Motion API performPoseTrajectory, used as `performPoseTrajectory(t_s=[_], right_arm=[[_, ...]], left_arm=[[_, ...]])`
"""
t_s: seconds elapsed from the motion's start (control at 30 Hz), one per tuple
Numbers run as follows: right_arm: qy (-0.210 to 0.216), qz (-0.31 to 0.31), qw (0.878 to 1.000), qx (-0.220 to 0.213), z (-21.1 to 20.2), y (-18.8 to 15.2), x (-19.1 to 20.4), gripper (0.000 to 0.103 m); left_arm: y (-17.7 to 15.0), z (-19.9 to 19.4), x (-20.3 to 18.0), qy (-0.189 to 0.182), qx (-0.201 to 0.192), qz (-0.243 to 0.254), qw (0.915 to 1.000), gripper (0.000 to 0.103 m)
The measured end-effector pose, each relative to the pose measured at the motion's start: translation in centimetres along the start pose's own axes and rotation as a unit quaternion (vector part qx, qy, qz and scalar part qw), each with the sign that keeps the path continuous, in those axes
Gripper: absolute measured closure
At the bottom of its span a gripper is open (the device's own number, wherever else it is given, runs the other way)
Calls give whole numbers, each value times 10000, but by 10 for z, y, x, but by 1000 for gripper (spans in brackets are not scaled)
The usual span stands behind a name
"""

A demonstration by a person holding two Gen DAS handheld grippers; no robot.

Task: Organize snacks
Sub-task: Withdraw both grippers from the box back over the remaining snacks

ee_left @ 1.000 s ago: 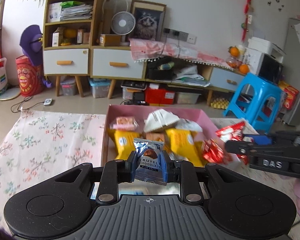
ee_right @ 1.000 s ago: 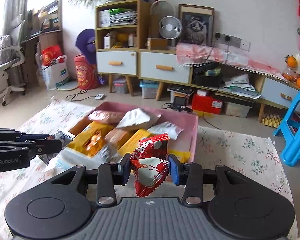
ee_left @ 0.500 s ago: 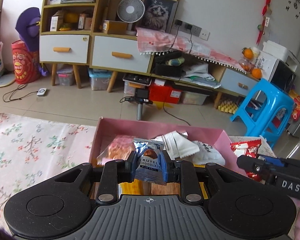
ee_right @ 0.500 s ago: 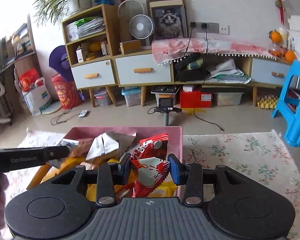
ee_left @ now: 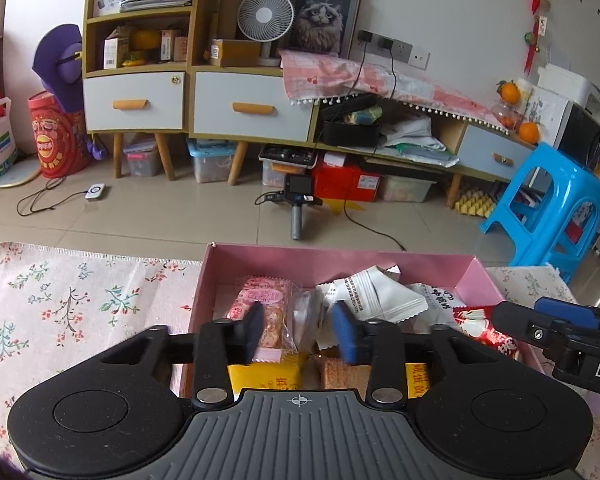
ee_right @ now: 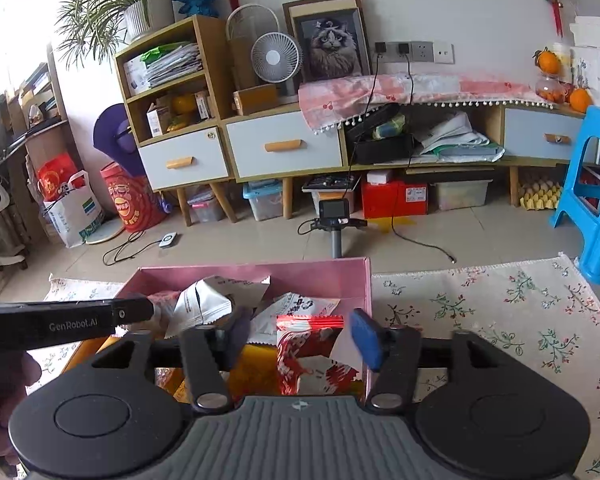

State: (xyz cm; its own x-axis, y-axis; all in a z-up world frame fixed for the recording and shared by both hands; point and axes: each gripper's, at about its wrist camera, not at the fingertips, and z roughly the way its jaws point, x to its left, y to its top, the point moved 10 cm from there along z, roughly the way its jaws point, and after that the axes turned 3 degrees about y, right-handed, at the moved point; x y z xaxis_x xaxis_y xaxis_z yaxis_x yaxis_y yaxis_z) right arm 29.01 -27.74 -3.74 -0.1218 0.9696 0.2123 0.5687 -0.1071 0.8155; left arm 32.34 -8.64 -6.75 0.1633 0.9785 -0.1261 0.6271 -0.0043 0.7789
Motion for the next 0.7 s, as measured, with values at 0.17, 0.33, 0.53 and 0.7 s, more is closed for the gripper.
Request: performPoseTrajectory(t_s=[0.17,0.33,0.53,0.7], right_arm=[[-51,-128,9999,-70,-10,5,7,31],[-132,-280,9995,-60,-24,8,17,19],[-213,-343,9992,-81,-48,10,26,13],[-310,-393,9987,-44,-65,6,32,11]], left_arm=[[1,-17,-2,-92,-101,88,9999,38],[-3,-40,0,-121,-136,210,9996,25],[-14,-71,6,-39,-163,423,9990,20],[-24,-97,11,29,-170,516,9985,11]])
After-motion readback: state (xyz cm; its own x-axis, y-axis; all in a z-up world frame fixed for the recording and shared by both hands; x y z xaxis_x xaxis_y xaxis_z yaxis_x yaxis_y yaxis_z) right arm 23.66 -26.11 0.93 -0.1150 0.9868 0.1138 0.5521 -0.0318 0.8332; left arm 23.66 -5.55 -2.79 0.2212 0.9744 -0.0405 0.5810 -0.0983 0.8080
